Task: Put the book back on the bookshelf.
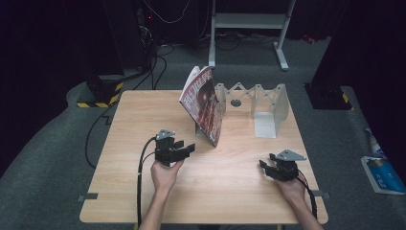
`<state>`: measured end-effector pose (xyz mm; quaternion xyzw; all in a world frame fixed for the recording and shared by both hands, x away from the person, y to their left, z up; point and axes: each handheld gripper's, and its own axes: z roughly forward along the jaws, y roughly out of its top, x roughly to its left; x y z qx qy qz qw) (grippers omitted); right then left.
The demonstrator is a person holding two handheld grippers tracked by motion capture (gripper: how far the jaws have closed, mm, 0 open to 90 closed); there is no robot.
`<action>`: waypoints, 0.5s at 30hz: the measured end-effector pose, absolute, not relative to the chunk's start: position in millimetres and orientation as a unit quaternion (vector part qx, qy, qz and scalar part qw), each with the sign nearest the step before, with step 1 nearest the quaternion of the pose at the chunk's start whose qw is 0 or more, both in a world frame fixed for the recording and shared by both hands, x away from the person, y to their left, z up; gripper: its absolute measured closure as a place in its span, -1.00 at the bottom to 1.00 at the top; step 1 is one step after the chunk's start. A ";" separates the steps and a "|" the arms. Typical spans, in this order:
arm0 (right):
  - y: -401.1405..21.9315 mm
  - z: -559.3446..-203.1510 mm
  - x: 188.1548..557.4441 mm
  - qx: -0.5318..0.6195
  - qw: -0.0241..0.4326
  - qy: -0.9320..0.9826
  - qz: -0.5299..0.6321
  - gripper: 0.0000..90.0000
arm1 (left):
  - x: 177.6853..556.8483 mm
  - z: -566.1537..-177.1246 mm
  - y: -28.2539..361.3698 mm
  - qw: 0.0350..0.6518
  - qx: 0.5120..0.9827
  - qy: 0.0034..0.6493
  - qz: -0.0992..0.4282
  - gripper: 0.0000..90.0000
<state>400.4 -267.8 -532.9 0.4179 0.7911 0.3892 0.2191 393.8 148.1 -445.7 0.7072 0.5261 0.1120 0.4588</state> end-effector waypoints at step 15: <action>-267.8 -532.9 400.4 0.418 0.219 0.791 0.389 -0.02 | 399.3 -464.3 142.6 0.446 0.708 0.539 0.100 -0.02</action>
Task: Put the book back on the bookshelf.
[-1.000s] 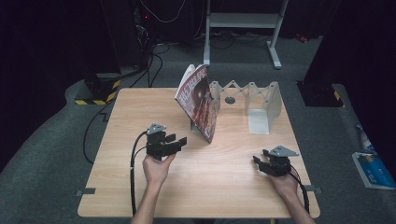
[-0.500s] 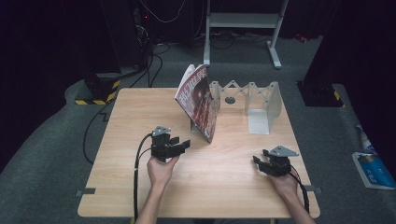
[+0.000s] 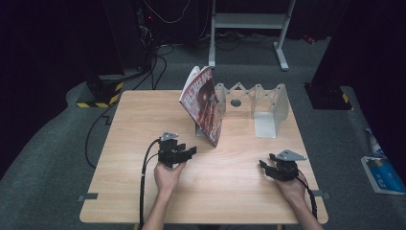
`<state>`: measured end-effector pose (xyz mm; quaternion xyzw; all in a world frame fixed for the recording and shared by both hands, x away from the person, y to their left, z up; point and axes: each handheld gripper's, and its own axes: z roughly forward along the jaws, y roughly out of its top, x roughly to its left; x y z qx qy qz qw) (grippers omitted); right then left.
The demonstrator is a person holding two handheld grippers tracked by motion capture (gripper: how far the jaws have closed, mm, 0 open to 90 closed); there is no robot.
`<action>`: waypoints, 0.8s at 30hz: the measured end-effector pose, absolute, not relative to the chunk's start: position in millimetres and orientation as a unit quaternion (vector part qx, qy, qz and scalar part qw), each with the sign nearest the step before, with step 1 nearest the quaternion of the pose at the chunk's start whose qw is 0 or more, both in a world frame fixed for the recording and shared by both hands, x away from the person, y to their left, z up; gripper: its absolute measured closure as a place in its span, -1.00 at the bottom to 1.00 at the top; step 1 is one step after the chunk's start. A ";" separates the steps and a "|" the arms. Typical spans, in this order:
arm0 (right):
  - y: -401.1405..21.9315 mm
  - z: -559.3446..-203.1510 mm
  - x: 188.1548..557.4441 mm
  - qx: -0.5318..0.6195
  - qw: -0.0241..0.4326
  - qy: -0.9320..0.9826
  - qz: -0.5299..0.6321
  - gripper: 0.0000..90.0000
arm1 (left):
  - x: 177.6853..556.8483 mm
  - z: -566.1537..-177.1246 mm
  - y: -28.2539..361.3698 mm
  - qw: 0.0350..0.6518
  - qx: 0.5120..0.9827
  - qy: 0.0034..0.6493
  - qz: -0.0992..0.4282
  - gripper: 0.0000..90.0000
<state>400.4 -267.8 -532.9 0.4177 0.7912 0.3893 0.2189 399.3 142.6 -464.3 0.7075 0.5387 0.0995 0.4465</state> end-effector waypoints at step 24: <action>-267.8 -532.9 400.4 0.418 0.219 0.791 0.389 -0.02 | 409.5 -487.3 130.3 0.407 0.724 0.546 0.112 -0.01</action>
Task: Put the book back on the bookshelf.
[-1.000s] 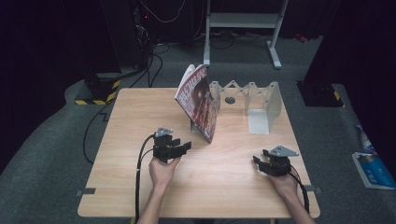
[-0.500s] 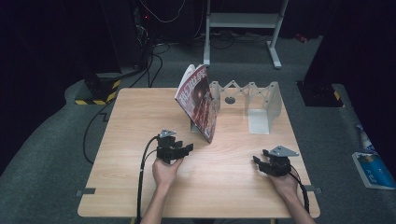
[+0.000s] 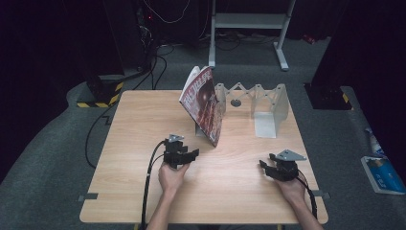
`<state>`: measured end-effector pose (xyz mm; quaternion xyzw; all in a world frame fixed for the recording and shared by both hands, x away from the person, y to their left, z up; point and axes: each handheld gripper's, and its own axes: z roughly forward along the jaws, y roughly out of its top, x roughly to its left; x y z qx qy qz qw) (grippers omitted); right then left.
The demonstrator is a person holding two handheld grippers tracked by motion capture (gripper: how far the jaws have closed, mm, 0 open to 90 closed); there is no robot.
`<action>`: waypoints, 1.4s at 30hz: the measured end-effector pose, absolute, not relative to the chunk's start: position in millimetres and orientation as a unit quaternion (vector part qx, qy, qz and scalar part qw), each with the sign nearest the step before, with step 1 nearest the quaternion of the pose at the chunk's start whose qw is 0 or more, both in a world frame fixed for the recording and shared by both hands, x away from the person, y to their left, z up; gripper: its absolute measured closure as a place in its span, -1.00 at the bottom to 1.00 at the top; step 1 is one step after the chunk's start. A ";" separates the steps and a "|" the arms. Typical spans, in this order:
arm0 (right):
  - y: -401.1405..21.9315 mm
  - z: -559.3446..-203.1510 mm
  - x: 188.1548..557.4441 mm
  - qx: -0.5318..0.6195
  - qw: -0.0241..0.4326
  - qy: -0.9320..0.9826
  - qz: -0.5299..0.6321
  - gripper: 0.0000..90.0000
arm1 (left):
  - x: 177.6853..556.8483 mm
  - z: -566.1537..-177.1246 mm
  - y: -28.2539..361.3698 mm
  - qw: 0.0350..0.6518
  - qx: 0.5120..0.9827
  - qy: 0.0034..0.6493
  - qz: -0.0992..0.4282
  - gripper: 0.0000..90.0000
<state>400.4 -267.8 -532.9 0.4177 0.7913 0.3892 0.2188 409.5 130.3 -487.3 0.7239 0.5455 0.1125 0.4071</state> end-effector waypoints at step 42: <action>-267.9 -532.9 400.3 0.417 0.219 0.791 0.389 -0.02 | 419.5 -519.9 119.1 0.367 0.732 0.548 0.170 0.00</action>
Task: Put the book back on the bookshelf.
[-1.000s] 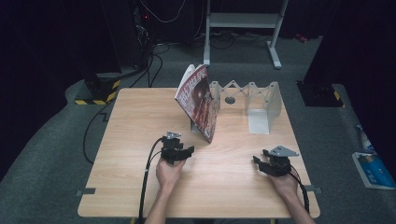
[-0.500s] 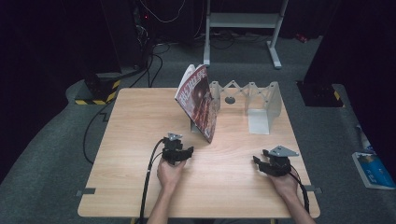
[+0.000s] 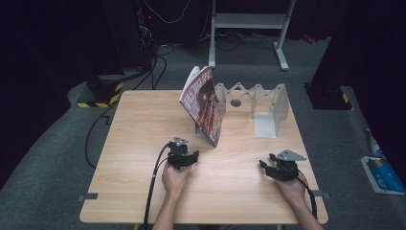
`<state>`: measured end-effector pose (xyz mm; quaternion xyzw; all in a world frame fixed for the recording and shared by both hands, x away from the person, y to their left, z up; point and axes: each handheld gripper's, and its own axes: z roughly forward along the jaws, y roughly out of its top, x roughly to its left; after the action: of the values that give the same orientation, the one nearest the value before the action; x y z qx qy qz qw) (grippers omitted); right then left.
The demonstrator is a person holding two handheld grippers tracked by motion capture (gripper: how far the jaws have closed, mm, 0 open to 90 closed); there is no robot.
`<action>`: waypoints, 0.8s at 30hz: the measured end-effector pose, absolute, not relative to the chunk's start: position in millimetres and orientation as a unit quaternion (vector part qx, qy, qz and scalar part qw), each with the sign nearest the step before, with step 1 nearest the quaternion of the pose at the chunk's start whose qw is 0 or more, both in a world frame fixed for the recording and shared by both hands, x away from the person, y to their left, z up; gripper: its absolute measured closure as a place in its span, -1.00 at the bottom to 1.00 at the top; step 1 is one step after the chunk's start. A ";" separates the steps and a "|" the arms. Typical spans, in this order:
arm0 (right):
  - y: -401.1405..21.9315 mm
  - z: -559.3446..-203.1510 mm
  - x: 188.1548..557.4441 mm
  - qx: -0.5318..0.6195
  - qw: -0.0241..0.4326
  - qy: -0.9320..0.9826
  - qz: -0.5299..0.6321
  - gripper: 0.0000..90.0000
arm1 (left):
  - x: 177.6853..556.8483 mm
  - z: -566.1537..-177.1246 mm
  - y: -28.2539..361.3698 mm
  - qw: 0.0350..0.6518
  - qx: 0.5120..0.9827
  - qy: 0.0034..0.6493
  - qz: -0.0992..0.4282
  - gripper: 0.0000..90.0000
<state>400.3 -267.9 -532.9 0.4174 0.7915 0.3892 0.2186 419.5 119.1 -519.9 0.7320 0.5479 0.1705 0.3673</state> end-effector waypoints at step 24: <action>-268.0 -533.1 400.5 0.418 0.219 0.791 0.390 -0.03 | 402.3 -533.3 104.6 0.369 0.741 0.502 0.251 -0.17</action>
<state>400.5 -268.0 -533.1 0.4179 0.7909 0.3899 0.2188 402.3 104.6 -533.3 0.7409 0.5018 0.2515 0.3687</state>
